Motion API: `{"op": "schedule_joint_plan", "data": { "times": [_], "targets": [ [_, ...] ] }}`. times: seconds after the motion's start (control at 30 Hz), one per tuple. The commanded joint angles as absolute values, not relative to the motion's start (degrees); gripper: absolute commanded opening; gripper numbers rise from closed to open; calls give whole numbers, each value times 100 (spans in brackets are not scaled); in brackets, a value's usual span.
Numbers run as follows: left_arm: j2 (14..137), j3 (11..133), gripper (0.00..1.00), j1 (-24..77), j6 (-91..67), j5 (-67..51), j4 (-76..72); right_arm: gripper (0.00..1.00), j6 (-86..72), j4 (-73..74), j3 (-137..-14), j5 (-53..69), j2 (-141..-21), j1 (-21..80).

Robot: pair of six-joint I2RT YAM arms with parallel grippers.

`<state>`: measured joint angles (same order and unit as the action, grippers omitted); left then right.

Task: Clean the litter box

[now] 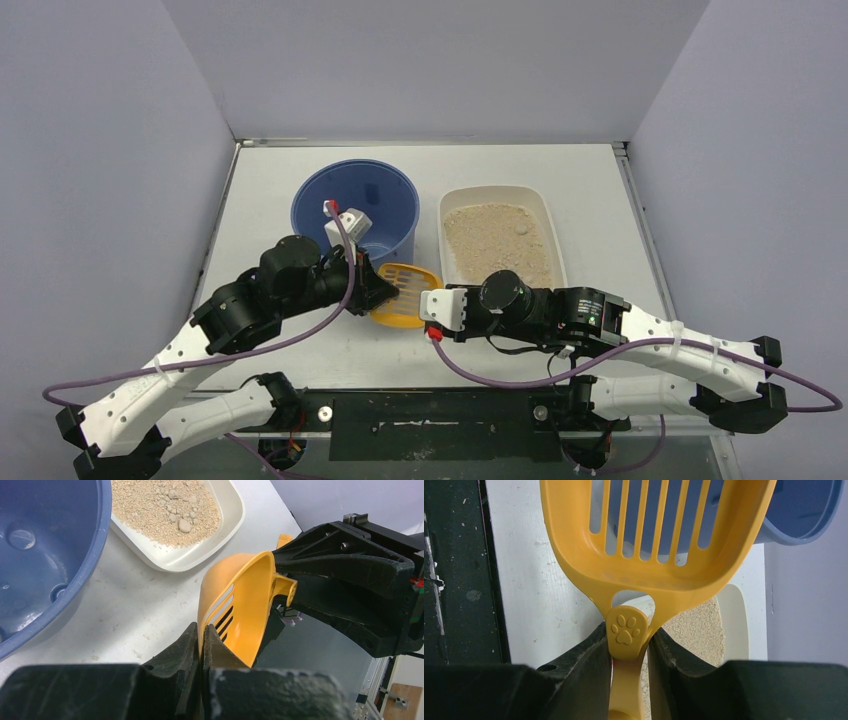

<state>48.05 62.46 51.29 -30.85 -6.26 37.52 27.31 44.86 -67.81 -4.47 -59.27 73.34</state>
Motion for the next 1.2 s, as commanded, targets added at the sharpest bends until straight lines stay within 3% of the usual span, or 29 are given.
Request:
{"op": "schedule_joint_plan", "data": {
  "times": [0.0, 0.2, 0.43, 0.57, 0.7, 0.87, 1.17],
  "targets": [
    [4741, 6266, 0, 5133, -2979, -591, 3553, 1, 2571, 4265, -6975, -307, -5830, 7400],
    [4638, 6170, 0, 5135, -2935, -412, 3521, 40, 2224, 4085, -6802, -327, -5500, 7400],
    [4452, 6171, 0, 5133, -2752, -481, 3386, 67, 1584, 3700, -6767, -798, -4950, 7392],
    [4317, 6110, 0, 5138, -2594, -440, 3349, 87, 1023, 3223, -6585, -1101, -4569, 7392],
    [4159, 6101, 0, 5129, -2469, -407, 3151, 95, 327, 2830, -6466, -1558, -4349, 7392],
    [4214, 6056, 0, 5124, -2441, -553, 2712, 97, -358, 2537, -6469, -1911, -4360, 7377],
    [4509, 5934, 0, 4555, -2423, -1309, 1827, 98, -1031, 1873, -6379, -1372, -4606, 6987]
  ]
}}
